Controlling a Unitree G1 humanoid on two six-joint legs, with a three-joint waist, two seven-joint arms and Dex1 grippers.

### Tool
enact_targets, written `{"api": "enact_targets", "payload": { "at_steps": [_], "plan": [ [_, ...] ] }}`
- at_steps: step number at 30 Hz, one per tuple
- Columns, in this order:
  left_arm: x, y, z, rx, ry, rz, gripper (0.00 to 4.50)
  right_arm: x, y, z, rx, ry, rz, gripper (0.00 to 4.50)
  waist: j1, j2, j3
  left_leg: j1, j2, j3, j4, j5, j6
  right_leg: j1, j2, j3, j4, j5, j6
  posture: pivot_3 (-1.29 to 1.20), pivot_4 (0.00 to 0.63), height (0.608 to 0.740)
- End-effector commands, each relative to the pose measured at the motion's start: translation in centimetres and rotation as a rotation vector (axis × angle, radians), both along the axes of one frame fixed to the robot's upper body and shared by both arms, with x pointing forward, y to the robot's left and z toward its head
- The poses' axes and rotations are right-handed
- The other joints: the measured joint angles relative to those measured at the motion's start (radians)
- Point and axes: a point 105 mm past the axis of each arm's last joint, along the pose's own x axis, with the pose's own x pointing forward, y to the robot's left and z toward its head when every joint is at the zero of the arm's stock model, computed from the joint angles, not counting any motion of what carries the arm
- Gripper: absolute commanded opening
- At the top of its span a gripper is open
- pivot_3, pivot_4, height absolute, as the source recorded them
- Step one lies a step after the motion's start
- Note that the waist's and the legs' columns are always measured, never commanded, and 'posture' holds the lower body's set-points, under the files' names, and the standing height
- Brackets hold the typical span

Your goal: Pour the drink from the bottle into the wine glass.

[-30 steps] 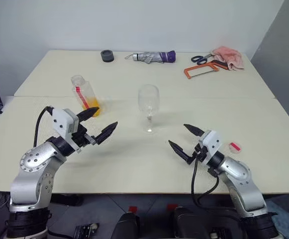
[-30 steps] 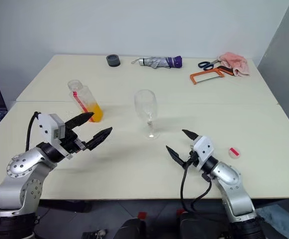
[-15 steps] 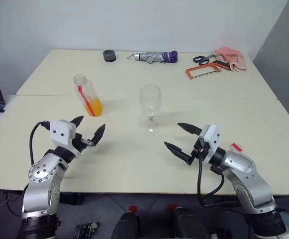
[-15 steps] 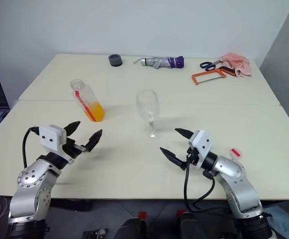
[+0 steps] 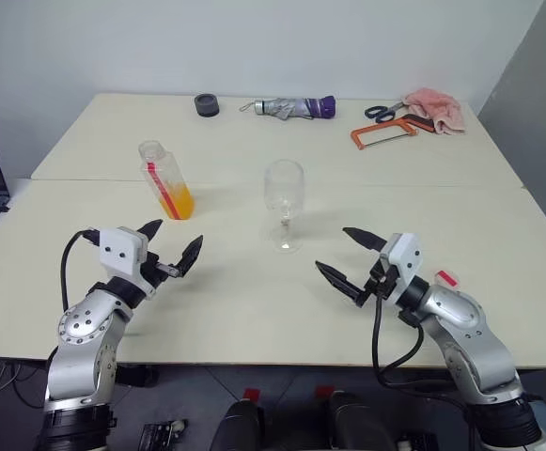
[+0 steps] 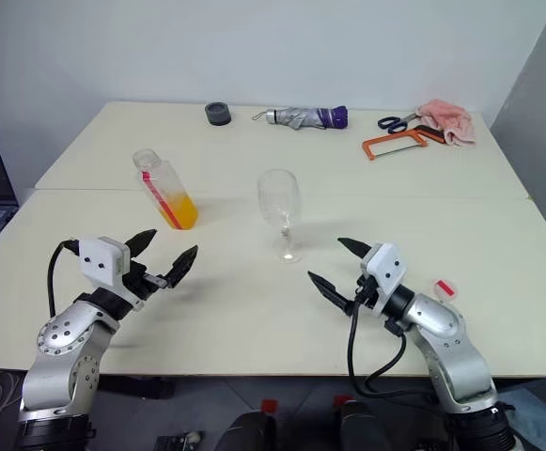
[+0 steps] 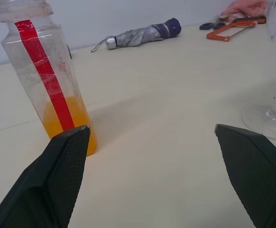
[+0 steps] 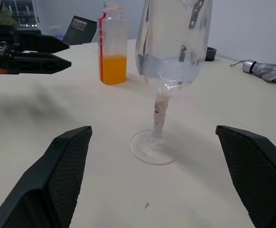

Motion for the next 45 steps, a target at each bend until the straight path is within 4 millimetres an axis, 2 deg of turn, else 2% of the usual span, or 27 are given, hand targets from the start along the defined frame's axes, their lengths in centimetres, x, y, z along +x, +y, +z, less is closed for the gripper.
{"api": "enact_targets", "payload": {
  "at_steps": [1, 7, 11, 17, 23, 35, 45],
  "plan": [
    [-0.1, -0.1, 0.9, 0.022, -0.04, 0.0, 4.5, -0.1, -0.1, 1.0, -0.01, -0.058, -0.008, 4.45, 0.0, 0.0, 0.0, 0.0, 0.0, 0.0, 0.0, 0.0, 0.0, 0.0, 0.0, 0.0, 0.0, 0.0, 0.0, 0.0, 0.15, 0.74],
    [0.0, 0.1, 0.8, 0.021, -0.037, 0.012, 4.5, 0.1, 0.1, 0.5, -0.017, -0.066, -0.033, 4.45, 0.0, 0.0, 0.0, 0.0, 0.0, 0.0, 0.0, 0.0, 0.0, 0.0, 0.0, 0.0, 0.0, 0.0, 0.0, 0.0, 0.15, 0.74],
    [0.4, 0.9, 0.3, 0.031, -0.03, 0.069, 4.5, -1.5, 1.2, -0.3, -0.042, 0.031, 0.121, 4.45, 0.001, 0.0, 0.0, 0.0, 0.0, 0.0, 0.0, 0.0, 0.0, 0.0, 0.0, 0.0, 0.0, 0.0, 0.0, 0.0, 0.15, 0.74],
    [1.1, 1.9, 0.0, 0.0, -0.02, 0.132, 4.5, -2.2, 1.6, 0.1, -0.05, 0.037, 0.182, 4.45, 0.003, 0.0, 0.0, 0.0, -0.001, 0.0, 0.0, 0.0, 0.0, 0.0, 0.0, 0.0, 0.0, 0.0, 0.0, 0.0, 0.15, 0.74],
    [2.5, 2.6, 0.1, -0.004, -0.014, 0.187, 4.5, -1.9, 1.7, 1.5, -0.018, 0.024, 0.192, 4.45, 0.005, 0.0, 0.0, 0.0, -0.002, 0.0, 0.001, 0.0, 0.0, 0.0, 0.0, 0.0, 0.0, 0.0, 0.0, 0.0, 0.15, 0.74],
    [3.1, 3.3, 0.1, 0.005, -0.012, 0.216, 4.5, -1.8, 2.0, 1.8, -0.011, 0.011, 0.191, 4.45, 0.006, -0.001, 0.0, 0.0, -0.002, 0.0, 0.001, 0.0, 0.0, 0.0, 0.0, -0.001, 0.0, 0.0, 0.0, 0.0, 0.15, 0.74],
    [4.8, 4.1, 1.1, 0.038, -0.015, 0.255, 4.5, -2.3, 2.7, 2.4, -0.017, 0.018, 0.257, 4.45, 0.006, -0.001, 0.0, 0.0, -0.002, 0.0, 0.001, 0.0, 0.0, 0.0, 0.0, 0.0, 0.0, 0.0, 0.0, 0.0, 0.15, 0.74]
  ]
}}
